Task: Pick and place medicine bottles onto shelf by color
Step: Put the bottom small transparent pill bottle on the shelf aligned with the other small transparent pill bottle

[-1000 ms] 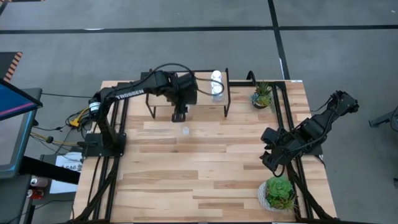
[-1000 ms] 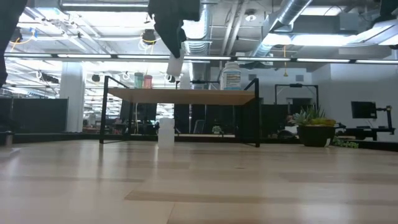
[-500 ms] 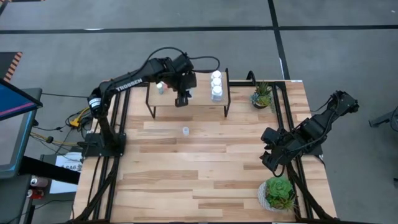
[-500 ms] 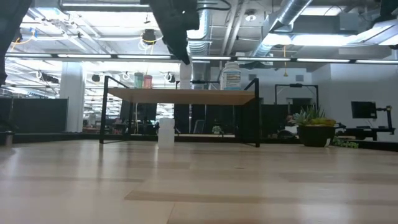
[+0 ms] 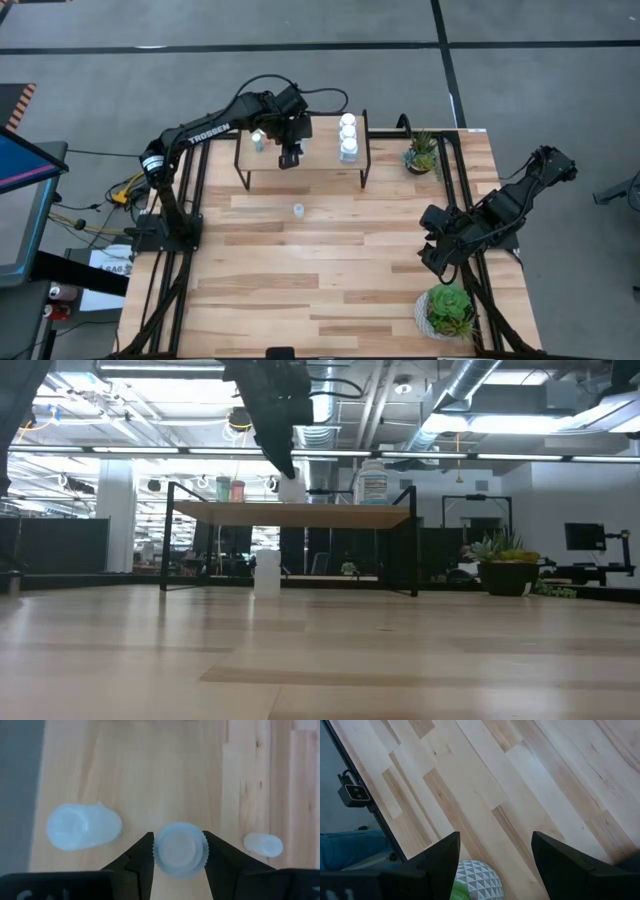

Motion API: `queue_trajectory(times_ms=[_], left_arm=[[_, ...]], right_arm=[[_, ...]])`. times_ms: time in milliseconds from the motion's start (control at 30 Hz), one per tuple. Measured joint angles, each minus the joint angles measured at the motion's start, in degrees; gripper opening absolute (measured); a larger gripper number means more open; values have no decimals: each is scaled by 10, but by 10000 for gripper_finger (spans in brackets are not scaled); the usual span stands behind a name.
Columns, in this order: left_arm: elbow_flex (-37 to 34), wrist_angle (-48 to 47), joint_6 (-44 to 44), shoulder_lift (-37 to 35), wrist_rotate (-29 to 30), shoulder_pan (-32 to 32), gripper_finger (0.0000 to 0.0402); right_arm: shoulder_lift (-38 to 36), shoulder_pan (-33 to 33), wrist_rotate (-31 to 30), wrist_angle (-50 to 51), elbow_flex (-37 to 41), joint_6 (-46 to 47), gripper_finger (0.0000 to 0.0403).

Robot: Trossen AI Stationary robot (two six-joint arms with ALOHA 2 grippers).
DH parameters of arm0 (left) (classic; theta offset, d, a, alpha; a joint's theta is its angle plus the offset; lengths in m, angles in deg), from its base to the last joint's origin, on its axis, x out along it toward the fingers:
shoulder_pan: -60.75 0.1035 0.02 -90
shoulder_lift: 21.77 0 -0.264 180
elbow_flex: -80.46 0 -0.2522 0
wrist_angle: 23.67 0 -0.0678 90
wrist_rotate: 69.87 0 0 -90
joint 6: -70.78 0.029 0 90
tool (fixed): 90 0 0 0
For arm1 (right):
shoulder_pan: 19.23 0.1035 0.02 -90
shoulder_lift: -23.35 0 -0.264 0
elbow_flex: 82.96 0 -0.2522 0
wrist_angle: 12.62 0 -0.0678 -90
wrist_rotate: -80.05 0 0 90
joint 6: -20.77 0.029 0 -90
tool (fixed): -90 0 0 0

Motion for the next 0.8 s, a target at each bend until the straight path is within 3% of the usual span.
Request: queue_trajectory(times_ms=[800], left_arm=[[0, -1, 21, 0, 1, 39, 119]], right_arm=[[0, 0, 1, 0, 0, -1, 270]])
